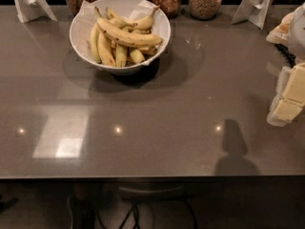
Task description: Pick banana from white bowl
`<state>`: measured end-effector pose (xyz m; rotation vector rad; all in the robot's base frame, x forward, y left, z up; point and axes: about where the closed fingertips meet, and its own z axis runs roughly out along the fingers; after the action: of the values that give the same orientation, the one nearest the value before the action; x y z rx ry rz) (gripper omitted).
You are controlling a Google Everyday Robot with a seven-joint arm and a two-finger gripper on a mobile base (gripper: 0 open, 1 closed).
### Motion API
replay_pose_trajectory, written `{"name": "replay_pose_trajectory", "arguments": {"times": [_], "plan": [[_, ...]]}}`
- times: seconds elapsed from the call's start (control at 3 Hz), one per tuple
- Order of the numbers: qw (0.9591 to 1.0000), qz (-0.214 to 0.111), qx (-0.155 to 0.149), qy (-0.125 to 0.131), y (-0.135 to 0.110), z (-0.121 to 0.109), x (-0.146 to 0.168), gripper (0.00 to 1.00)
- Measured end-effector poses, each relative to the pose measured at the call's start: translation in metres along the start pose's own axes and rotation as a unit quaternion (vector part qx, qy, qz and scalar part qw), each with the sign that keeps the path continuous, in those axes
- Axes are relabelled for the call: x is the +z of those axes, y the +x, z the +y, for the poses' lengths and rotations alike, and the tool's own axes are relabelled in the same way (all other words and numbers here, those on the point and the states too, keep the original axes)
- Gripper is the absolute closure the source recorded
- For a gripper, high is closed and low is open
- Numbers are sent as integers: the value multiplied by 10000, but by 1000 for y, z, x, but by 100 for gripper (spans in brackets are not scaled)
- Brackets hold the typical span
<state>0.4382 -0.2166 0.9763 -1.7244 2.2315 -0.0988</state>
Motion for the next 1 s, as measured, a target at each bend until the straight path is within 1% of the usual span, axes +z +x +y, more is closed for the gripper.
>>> {"name": "replay_pose_trajectory", "arguments": {"times": [0.33,0.67,1.0], "plan": [[10000,-3,0,1,0,0,0,0],[9991,-400,-54,129,-16,-6,-5,0],[9950,-938,-145,305,-44,-16,-9,0]]}}
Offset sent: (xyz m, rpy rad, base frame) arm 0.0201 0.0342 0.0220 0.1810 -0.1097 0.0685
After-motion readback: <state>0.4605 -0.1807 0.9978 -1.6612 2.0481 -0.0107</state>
